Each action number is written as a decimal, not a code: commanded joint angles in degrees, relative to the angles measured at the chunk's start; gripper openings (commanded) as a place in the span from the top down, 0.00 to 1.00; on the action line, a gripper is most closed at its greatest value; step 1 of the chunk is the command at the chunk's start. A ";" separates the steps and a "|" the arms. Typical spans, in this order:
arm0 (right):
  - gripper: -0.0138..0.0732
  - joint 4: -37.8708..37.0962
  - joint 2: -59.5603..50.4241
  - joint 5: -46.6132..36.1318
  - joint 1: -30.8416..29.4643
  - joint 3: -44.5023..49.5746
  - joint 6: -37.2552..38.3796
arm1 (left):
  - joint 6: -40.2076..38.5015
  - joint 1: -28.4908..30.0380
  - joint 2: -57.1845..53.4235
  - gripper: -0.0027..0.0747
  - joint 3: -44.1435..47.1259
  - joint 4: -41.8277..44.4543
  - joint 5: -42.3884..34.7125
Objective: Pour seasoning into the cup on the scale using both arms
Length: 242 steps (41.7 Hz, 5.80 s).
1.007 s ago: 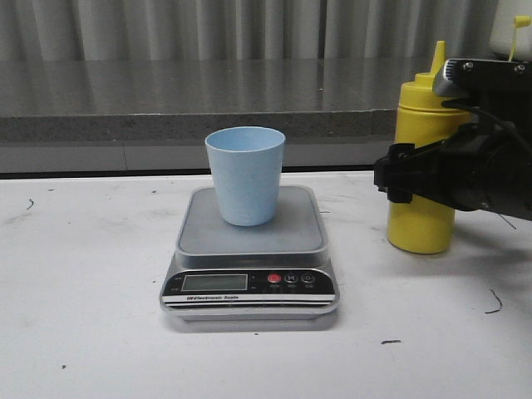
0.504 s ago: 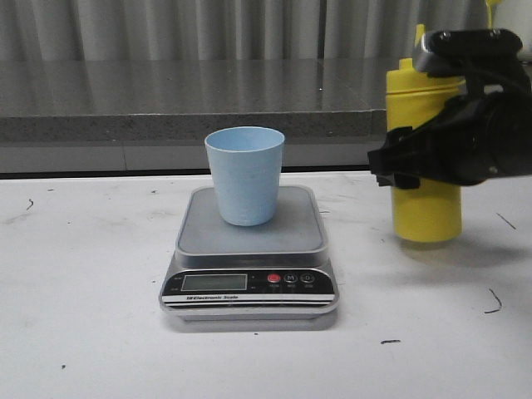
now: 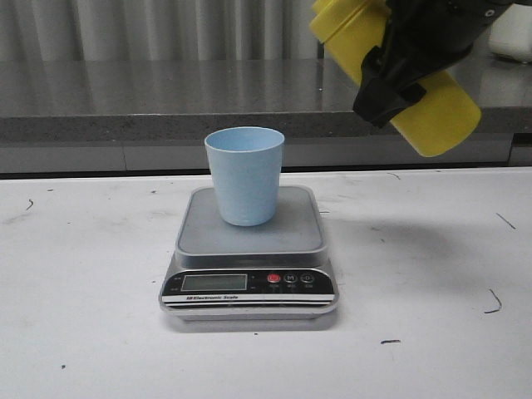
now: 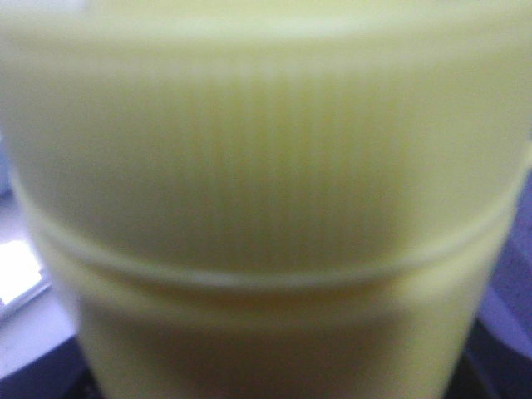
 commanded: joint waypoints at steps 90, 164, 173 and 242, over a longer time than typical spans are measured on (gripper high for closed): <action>0.42 -56.78 7.87 17.80 10.81 -10.73 25.32 | -0.53 -0.35 0.00 0.50 -1.46 -0.07 -3.80; 0.42 2.74 13.40 -80.18 -14.52 27.29 27.24 | -0.53 -0.35 0.00 0.50 -1.46 -0.07 -3.80; 0.37 4.08 16.37 -82.23 -14.52 27.29 24.78 | -0.53 -0.35 0.00 0.50 -1.46 -0.07 -3.80; 0.09 4.86 -49.20 32.96 -2.95 17.16 31.81 | -0.53 -0.35 0.00 0.50 -1.46 -0.07 -3.80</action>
